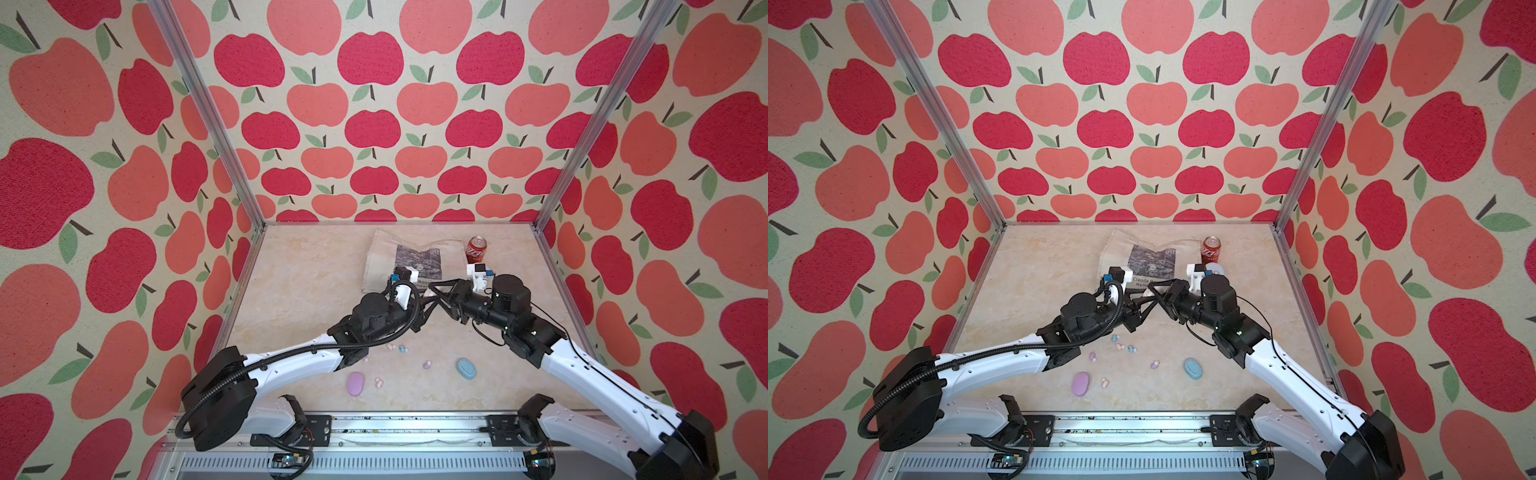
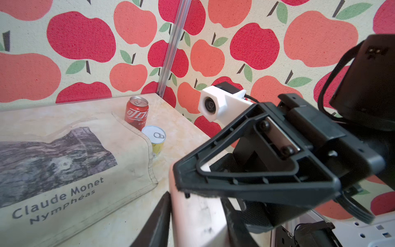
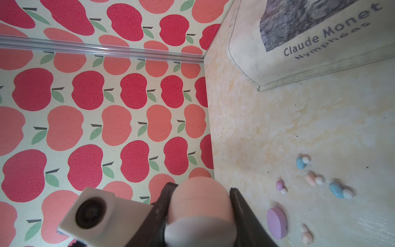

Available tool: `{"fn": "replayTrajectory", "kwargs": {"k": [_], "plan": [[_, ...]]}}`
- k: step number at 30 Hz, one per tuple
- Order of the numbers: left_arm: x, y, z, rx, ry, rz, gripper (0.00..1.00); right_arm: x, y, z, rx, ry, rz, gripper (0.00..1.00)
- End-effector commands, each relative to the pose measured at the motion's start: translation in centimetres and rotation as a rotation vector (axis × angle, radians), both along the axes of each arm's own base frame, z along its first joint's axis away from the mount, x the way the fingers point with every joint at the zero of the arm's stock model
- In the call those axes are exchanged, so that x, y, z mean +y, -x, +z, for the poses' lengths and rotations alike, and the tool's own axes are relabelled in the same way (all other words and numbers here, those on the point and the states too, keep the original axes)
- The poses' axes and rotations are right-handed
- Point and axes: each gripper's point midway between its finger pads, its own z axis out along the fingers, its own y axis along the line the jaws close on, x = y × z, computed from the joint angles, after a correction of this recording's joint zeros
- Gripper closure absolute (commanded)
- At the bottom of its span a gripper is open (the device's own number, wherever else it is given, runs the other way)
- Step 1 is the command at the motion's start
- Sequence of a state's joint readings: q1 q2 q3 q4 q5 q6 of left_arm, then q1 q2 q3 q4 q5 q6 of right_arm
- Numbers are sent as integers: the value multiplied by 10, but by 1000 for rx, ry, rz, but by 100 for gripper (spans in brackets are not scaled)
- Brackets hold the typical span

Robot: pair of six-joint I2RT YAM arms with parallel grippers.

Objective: Insert wireless bluetooth earbuds into charging case
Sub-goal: Pass the charging case.

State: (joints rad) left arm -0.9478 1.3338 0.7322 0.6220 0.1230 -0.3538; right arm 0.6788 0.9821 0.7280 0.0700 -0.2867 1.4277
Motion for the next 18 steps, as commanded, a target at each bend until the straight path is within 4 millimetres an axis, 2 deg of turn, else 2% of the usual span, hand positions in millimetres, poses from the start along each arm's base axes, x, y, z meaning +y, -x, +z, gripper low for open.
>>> {"fn": "replayTrajectory", "kwargs": {"k": [1, 4, 8, 12, 14, 16, 18], "plan": [[-8, 5, 13, 1, 19, -43, 76, -3, 0, 26, -80, -74, 1, 71], [-4, 7, 17, 16, 4, -54, 84, -9, 0, 33, -110, -88, 9, 58], [22, 6, 19, 171, -12, -70, 86, -24, 5, 45, -178, -79, 52, 40], [70, 1, 17, 434, -34, -75, 86, -36, 19, 58, -308, 12, 172, 37], [98, 0, 17, 575, -26, -75, 86, -39, 32, 66, -426, 112, 268, 37], [120, 0, 17, 694, 4, -88, 86, -40, 47, 65, -557, 243, 377, 37], [134, 3, 21, 787, 56, -131, 86, -45, 57, 56, -670, 387, 458, 37]]}}
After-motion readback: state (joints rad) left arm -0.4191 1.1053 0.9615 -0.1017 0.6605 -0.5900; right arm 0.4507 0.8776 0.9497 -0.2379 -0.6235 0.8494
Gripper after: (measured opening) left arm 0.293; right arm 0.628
